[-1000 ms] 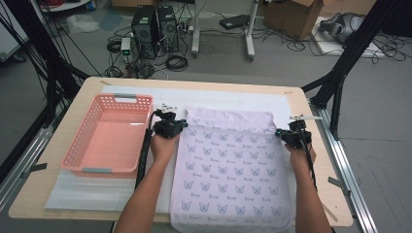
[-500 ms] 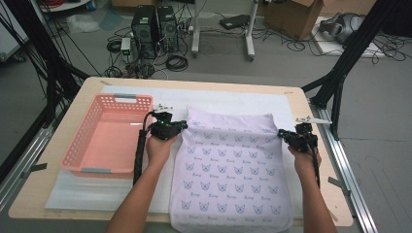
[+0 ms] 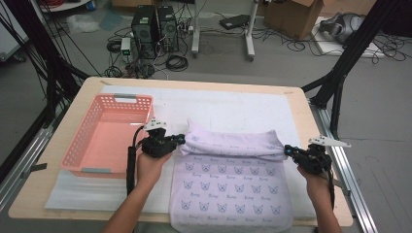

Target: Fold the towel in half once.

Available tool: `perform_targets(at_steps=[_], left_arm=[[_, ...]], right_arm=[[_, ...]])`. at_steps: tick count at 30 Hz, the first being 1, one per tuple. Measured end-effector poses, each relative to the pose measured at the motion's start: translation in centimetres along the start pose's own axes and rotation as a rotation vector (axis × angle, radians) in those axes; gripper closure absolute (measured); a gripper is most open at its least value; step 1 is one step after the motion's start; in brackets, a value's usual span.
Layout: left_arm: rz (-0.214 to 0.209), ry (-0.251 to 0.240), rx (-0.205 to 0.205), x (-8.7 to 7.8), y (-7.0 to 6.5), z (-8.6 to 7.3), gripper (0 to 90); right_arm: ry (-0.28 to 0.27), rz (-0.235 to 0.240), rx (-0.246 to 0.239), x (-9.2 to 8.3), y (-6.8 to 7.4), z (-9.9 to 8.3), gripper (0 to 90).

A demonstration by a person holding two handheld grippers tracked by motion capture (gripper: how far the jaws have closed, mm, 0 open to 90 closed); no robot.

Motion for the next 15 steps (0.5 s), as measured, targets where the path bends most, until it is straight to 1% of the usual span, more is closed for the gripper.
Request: perform_targets(at_steps=[3,5,7,8,11,13,14,15], left_arm=[[-0.014,-0.003,0.010,-0.8,-0.4,-1.2,86.2],[-0.009,-0.005,0.046,-1.4,-0.8,-1.8,86.1],[-0.002,-0.007,0.073,-1.9,-1.1,-2.4,86.0],[-0.004,-0.007,0.076,-2.1,-1.2,-2.6,86.0],[-0.014,-0.001,0.081,-2.7,-1.3,-3.5,86.0],[-0.017,0.010,0.084,-3.0,-1.3,-4.3,86.0],[-0.016,0.019,0.092,-3.0,-1.3,-4.7,86.0],[-0.020,0.029,0.086,-3.0,-1.2,-5.2,86.0]], right_arm=[[0.003,0.010,-0.011,-0.8,0.7,-0.8,87.4],[0.000,0.020,-0.013,-1.3,1.3,-1.4,87.4],[0.010,0.020,-0.011,-1.8,1.8,-2.1,87.4],[0.016,0.018,-0.017,-2.0,1.9,-2.5,87.4],[0.030,0.030,-0.002,-2.4,2.3,-3.6,87.4],[0.038,0.037,0.008,-2.6,2.5,-4.4,87.4],[0.042,0.043,0.012,-2.7,2.6,-4.7,87.4],[0.048,0.048,0.018,-2.7,2.8,-5.1,87.4]])
Point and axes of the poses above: each handheld gripper's, and its own axes: x roughly forward along the jaws, z roughly out of its top, y roughly to its left, the point moved 1 cm from there along x, roughly forward along the jaws, and after that the axes turned 15 degrees about z, right-handed, at the moved point
